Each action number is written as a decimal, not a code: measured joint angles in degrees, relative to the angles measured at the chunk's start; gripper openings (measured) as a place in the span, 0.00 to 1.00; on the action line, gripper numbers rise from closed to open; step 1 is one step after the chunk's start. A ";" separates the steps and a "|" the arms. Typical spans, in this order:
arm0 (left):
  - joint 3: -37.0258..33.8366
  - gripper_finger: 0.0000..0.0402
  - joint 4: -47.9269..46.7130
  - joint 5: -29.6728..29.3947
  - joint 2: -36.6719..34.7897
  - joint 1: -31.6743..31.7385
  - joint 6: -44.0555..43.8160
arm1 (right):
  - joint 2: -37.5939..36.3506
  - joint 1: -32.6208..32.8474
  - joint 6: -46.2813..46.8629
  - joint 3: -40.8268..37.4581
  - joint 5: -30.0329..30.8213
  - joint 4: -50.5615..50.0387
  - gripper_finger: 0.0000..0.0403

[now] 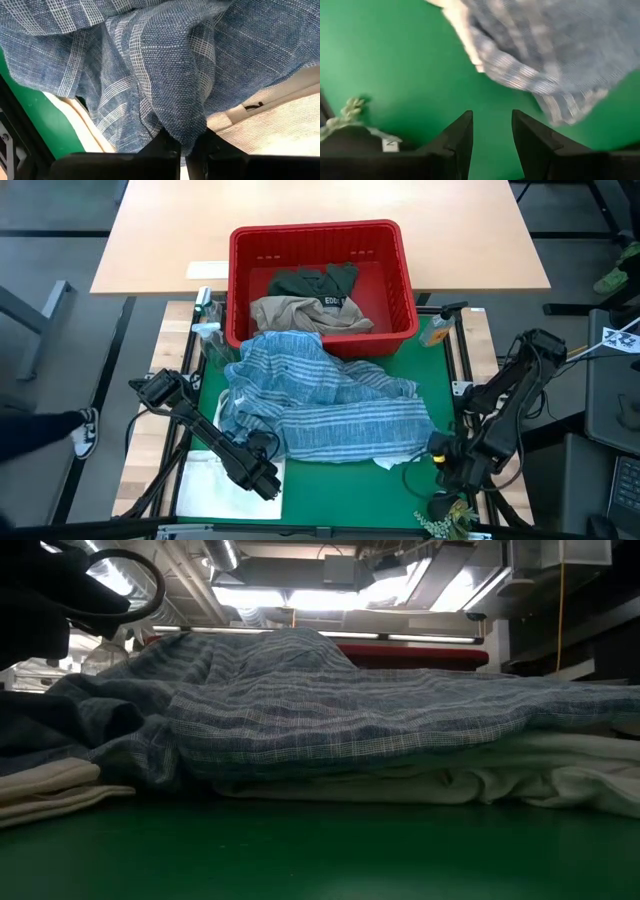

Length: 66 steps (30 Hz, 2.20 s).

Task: Fold Laundry from Bin
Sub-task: Fold the blue checkered polo shirt

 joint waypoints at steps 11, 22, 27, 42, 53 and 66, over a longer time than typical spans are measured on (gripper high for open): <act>0.00 0.00 1.29 -0.90 0.00 -0.02 -0.02 | 4.05 -0.05 4.55 -0.01 2.66 3.68 0.34; 0.00 0.01 1.29 -1.23 -0.01 -0.02 -0.03 | 6.24 -0.10 10.48 -0.01 12.85 3.78 0.34; 0.00 0.00 1.32 -1.26 -0.02 -0.02 -0.04 | 6.24 -0.10 11.07 -0.01 13.13 4.06 0.34; 0.00 0.01 1.29 -2.05 -0.02 -0.02 0.00 | 6.24 -0.10 14.50 -0.04 19.09 4.11 0.28; 0.00 0.00 1.00 -2.05 -0.02 -0.11 0.04 | 6.24 -0.10 14.07 -0.04 21.21 4.04 0.05; -0.02 0.00 -3.06 3.57 -0.04 -0.35 1.01 | 5.98 -0.10 14.01 -0.05 13.59 -1.38 0.01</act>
